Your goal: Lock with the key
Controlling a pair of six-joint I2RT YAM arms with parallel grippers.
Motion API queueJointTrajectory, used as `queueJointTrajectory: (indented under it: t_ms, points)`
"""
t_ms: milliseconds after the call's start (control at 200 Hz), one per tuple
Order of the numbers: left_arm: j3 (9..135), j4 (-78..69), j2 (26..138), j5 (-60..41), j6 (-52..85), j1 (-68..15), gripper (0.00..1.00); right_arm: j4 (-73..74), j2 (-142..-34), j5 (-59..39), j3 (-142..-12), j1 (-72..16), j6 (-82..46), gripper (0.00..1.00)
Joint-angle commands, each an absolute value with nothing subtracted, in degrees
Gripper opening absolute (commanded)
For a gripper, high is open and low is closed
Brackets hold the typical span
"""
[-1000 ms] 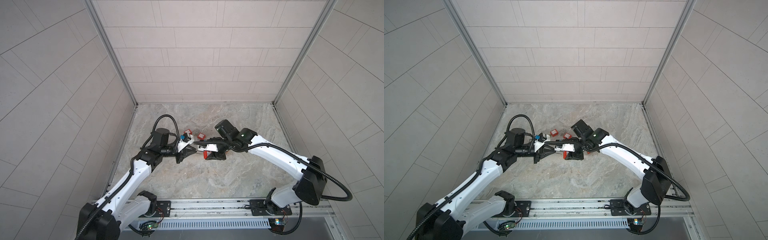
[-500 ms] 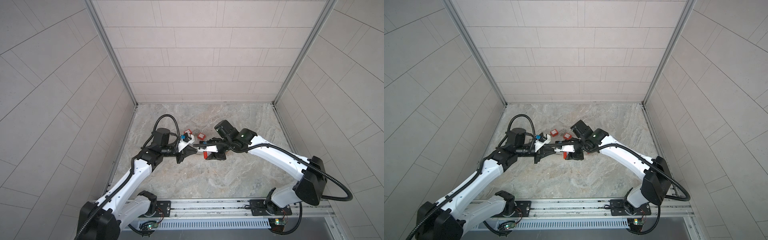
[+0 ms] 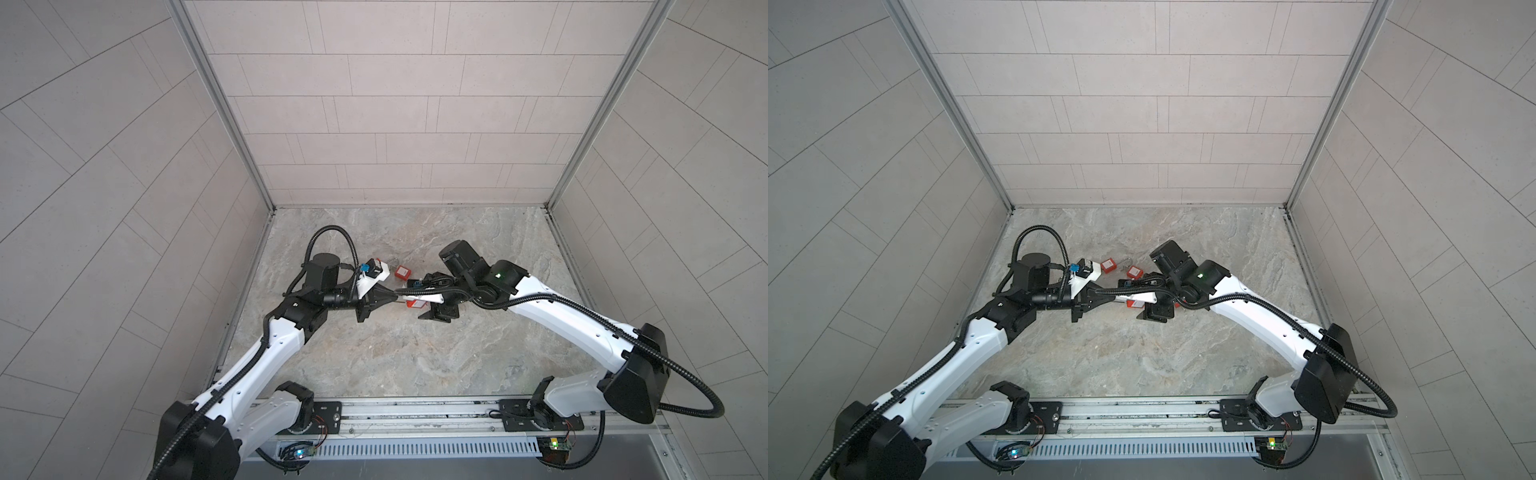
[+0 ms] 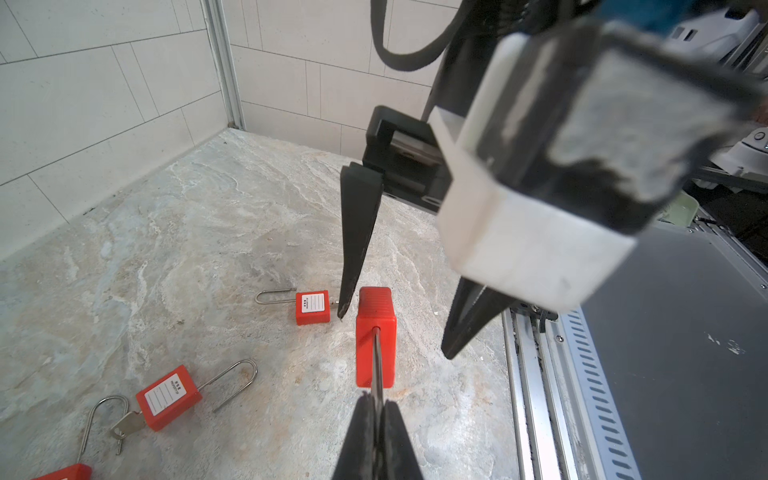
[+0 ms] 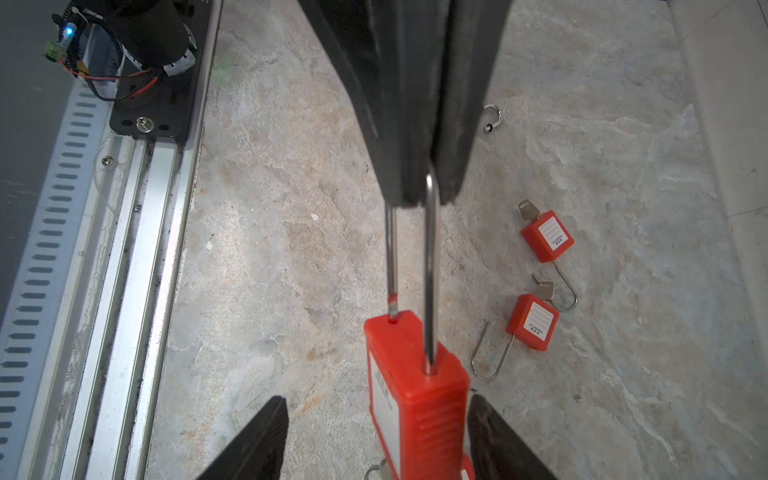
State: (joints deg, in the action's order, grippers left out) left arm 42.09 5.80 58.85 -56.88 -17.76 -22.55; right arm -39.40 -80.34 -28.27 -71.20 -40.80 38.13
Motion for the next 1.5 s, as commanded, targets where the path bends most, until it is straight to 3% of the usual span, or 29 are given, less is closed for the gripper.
queueJointTrajectory:
  t_ms: [0, 225, 405, 625, 996, 1496]
  points:
    - [44.0, 2.2, 58.7, -58.9, -18.0, -23.4, 0.00, -42.3, -80.2, -29.0, -72.2, -39.2, 40.8, 0.65]
    - [44.0, 2.0, 58.8, -58.5, -19.7, -24.9, 0.00, -46.9, -83.2, -33.7, -75.6, -38.9, 43.6, 0.55]
    - [44.1, 1.5, 58.4, -58.4, -20.3, -25.1, 0.00, -48.7, -83.8, -36.1, -76.8, -38.7, 45.1, 0.34]
    - [42.7, -3.3, 58.3, -59.1, -17.8, -25.1, 0.00, -53.4, -84.2, -37.9, -79.6, -38.3, 47.0, 0.19]
    - [38.2, -18.9, 59.7, -60.2, -8.1, -26.0, 0.00, -57.8, -85.1, -41.4, -85.3, -37.4, 47.7, 0.17]
    - [35.8, -21.8, 59.8, -55.8, -12.7, -28.2, 0.00, -62.4, -87.2, -44.3, -90.1, -37.0, 48.0, 0.16]
